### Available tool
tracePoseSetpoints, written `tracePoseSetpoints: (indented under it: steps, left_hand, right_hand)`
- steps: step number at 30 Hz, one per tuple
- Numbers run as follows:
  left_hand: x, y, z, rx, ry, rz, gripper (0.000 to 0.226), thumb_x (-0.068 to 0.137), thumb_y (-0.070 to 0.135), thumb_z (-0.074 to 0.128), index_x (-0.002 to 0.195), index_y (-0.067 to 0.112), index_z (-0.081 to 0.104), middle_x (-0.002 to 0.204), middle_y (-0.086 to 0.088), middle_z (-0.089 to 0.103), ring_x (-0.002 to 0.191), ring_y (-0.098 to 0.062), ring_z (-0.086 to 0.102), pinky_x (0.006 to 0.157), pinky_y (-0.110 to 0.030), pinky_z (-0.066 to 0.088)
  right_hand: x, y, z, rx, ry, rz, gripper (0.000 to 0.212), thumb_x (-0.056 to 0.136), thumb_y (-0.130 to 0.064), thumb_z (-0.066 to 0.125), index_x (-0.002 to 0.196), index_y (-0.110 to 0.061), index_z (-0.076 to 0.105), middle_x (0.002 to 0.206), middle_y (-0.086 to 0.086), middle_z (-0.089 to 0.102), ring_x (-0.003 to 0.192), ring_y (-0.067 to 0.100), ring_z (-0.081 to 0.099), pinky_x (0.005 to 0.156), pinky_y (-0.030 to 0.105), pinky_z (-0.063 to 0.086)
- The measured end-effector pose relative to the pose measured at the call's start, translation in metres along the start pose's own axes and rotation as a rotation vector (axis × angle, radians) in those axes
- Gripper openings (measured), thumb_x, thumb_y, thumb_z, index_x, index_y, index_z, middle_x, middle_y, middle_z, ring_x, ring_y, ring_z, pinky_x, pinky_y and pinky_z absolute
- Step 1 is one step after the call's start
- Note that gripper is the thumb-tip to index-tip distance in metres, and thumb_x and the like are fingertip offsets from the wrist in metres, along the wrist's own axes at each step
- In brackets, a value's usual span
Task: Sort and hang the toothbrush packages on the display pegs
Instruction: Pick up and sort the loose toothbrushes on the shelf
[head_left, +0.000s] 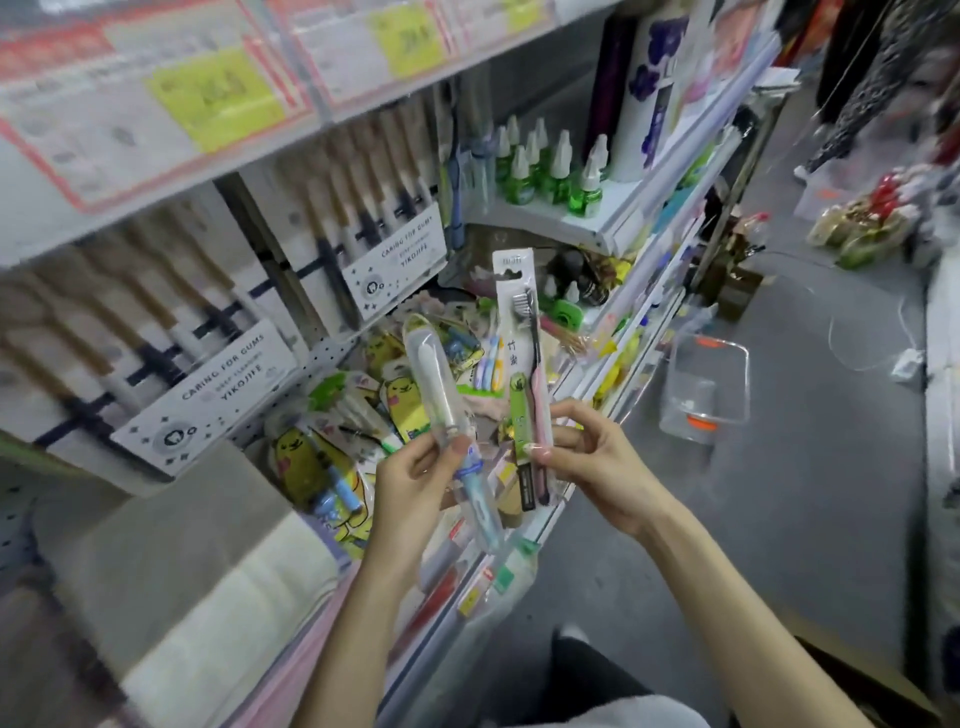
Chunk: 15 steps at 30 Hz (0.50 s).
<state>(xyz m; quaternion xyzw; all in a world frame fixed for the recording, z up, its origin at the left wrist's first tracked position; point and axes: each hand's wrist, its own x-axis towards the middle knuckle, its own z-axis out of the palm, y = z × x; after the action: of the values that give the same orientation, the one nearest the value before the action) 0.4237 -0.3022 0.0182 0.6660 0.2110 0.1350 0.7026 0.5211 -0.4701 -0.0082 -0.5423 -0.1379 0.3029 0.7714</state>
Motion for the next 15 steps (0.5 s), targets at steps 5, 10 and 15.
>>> tracePoseSetpoints:
  steps: [5, 10, 15]
  left_hand:
    - [0.034, 0.013, 0.025, 0.026, 0.062, 0.028, 0.008, 0.084, 0.019, 0.064, 0.087, 0.025, 0.07, 0.08, 0.012, 0.075, 0.076, -0.001, 0.069, 0.064, -0.022, 0.056]
    - [0.078, 0.015, 0.078, -0.052, 0.225, 0.023, 0.014, 0.087, 0.014, 0.062, 0.087, 0.027, 0.066, 0.078, 0.017, 0.074, 0.073, 0.004, 0.068, 0.059, -0.02, 0.055]
    - [0.109, 0.016, 0.148, -0.148, 0.296, -0.021, 0.011, 0.091, 0.017, 0.058, 0.094, 0.025, 0.065, 0.079, 0.017, 0.074, 0.075, 0.003, 0.069, 0.058, -0.02, 0.055]
  right_hand:
    - [0.046, -0.021, -0.031, 0.028, -0.108, 0.02, 0.043, 0.06, -0.026, 0.091, 0.088, -0.013, 0.062, 0.081, 0.01, 0.074, 0.067, 0.016, 0.07, 0.053, 0.021, 0.051]
    - [0.108, -0.048, -0.083, -0.029, -0.236, 0.037, 0.049, 0.05, -0.038, 0.095, 0.085, -0.021, 0.065, 0.083, 0.01, 0.072, 0.069, 0.018, 0.067, 0.062, 0.028, 0.053]
    - [0.145, -0.096, -0.128, -0.096, -0.304, 0.006, 0.027, 0.078, -0.021, 0.073, 0.101, -0.013, 0.062, 0.074, -0.001, 0.07, 0.062, 0.009, 0.063, 0.058, 0.019, 0.049]
